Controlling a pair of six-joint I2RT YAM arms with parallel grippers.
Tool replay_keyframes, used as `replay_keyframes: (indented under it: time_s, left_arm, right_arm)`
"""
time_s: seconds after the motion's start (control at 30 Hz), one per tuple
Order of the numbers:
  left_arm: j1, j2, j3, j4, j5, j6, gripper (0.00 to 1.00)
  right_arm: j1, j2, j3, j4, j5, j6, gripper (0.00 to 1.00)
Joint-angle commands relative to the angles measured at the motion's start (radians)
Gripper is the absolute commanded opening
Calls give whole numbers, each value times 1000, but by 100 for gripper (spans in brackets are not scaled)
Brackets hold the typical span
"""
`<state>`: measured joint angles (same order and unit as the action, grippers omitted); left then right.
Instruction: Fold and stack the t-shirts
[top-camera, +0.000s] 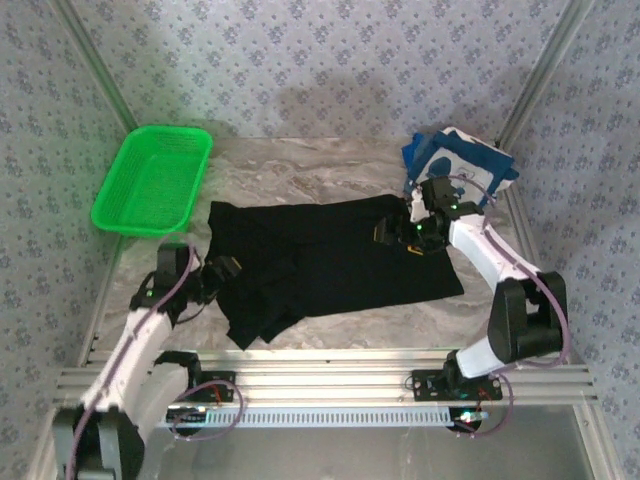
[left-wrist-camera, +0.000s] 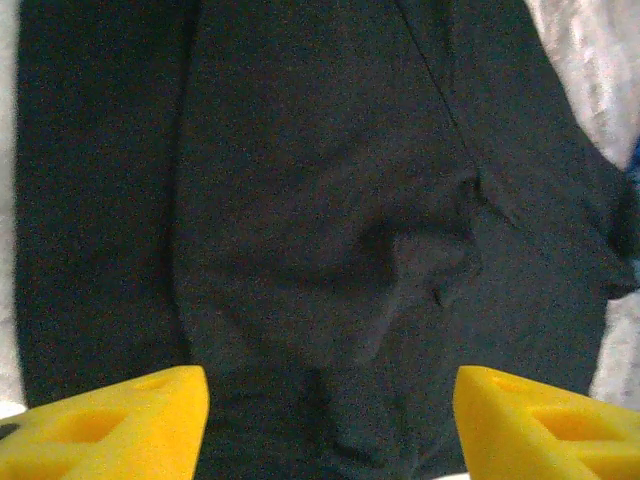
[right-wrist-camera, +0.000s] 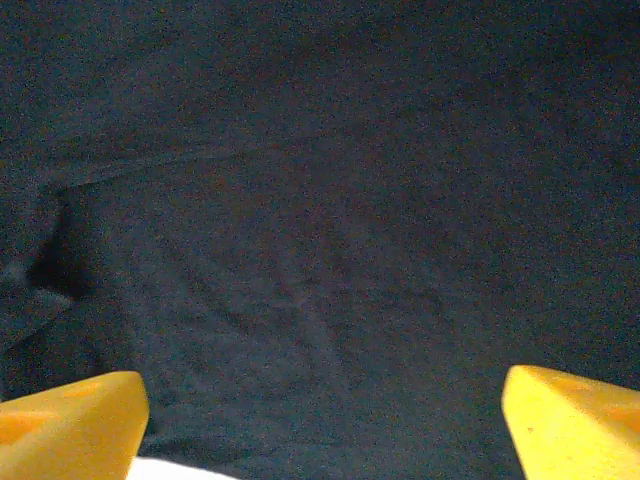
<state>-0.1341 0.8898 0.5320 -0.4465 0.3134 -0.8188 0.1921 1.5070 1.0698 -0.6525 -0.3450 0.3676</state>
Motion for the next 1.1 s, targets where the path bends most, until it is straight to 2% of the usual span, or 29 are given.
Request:
replay_keyframes:
  time_s: [0.0, 0.1, 0.2, 0.33, 0.6, 0.77, 0.83, 0.93, 1.07]
  left_arm:
    - [-59, 165, 102, -18, -150, 73, 56]
    - [-68, 333, 166, -12, -214, 55, 45]
    - [-74, 475, 225, 9, -244, 41, 39]
    - [-74, 667, 332, -33, -313, 53, 34]
    - [-60, 1012, 599, -86, -385, 145, 32]
    - [-53, 1146, 800, -169, -388, 189, 30]
    - [-52, 1154, 831, -170, -386, 196, 31]
    - [-52, 1109, 834, -134, -346, 200, 37]
    - [-53, 946, 800, -101, -308, 195, 56]
  right_arm:
    - [-9, 39, -12, -45, 107, 90, 83]
    - [-13, 77, -24, -38, 150, 128, 65]
    - [-15, 108, -43, -29, 202, 169, 48]
    - [-19, 156, -56, -35, 263, 218, 40]
    - [-58, 228, -61, -54, 366, 280, 42]
    - [-85, 281, -34, -83, 406, 286, 42]
    - [-98, 293, -26, -89, 419, 288, 42]
    - [-113, 268, -29, -62, 409, 297, 44]
    - [-118, 173, -42, -4, 330, 287, 58]
